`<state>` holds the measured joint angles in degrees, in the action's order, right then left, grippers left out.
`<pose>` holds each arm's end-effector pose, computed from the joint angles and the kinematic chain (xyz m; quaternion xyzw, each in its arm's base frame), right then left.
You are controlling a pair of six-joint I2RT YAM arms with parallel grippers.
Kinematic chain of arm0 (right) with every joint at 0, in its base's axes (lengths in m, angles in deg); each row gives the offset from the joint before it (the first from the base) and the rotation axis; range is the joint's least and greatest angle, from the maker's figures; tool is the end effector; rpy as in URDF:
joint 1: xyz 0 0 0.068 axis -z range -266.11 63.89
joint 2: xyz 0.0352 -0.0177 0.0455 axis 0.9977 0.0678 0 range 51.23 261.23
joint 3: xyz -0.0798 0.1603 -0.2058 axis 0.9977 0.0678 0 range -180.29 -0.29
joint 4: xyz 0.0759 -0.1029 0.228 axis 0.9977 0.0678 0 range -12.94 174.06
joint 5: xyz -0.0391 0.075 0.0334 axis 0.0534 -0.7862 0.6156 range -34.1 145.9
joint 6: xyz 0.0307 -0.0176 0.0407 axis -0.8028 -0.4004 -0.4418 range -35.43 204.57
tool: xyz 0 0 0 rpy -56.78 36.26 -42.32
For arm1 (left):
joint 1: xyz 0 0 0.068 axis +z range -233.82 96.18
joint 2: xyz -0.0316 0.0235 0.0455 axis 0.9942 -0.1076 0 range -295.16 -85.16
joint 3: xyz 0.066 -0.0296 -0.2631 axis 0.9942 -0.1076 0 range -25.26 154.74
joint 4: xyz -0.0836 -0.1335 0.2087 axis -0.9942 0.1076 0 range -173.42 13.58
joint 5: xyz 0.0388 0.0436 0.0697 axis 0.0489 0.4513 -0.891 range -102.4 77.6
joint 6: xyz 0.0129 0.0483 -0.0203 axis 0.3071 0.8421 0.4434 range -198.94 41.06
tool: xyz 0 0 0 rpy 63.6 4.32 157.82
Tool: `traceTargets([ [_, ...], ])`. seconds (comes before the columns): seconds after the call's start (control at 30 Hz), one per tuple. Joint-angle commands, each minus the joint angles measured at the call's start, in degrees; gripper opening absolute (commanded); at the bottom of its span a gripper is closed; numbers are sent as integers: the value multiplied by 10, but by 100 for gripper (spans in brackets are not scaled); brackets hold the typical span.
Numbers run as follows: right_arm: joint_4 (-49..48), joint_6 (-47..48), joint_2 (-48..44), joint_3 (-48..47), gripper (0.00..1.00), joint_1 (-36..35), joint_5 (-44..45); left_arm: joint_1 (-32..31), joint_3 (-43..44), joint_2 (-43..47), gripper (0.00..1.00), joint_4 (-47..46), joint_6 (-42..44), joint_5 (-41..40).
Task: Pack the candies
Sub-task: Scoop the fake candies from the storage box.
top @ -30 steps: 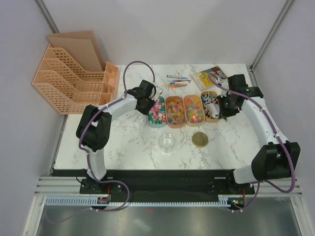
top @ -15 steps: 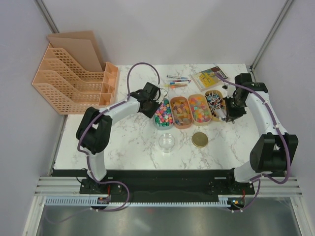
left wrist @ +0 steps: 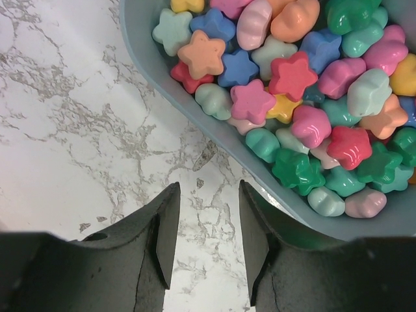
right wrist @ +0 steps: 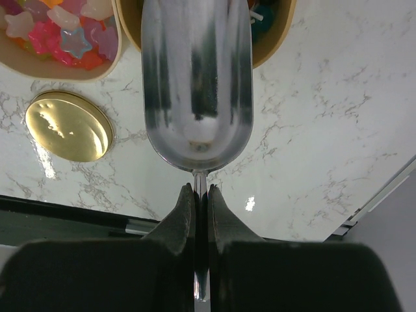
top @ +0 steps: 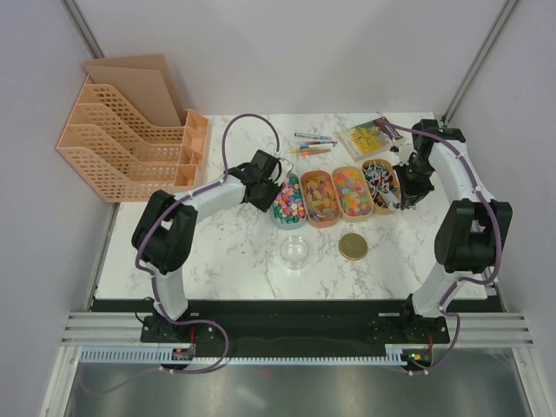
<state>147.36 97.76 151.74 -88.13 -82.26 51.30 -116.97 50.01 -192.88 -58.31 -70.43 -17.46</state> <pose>0.3332 -0.0196 0.2692 -0.0836 0.9938 0.0306 0.0665 0.3350 -0.2150 0.1918 0.3295 0.9010 -0.0181 0.2817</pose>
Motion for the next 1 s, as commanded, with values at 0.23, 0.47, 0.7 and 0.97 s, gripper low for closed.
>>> traceTargets([
  [0.23, 67, 40, 61, -64, 0, -11, 25, -2, -4, 29, 49, -30, -7, -11],
  [0.47, 108, 39, 108, -120, 0, -35, 30, -2, 4, 33, 49, -31, -6, -12],
  [0.7, 133, 38, 177, -187, 0, -35, 32, -2, -15, 62, 49, -32, -5, -22],
  [0.97, 126, 30, 217, -215, 0, -54, 28, -2, -24, 69, 49, -38, 0, -25],
])
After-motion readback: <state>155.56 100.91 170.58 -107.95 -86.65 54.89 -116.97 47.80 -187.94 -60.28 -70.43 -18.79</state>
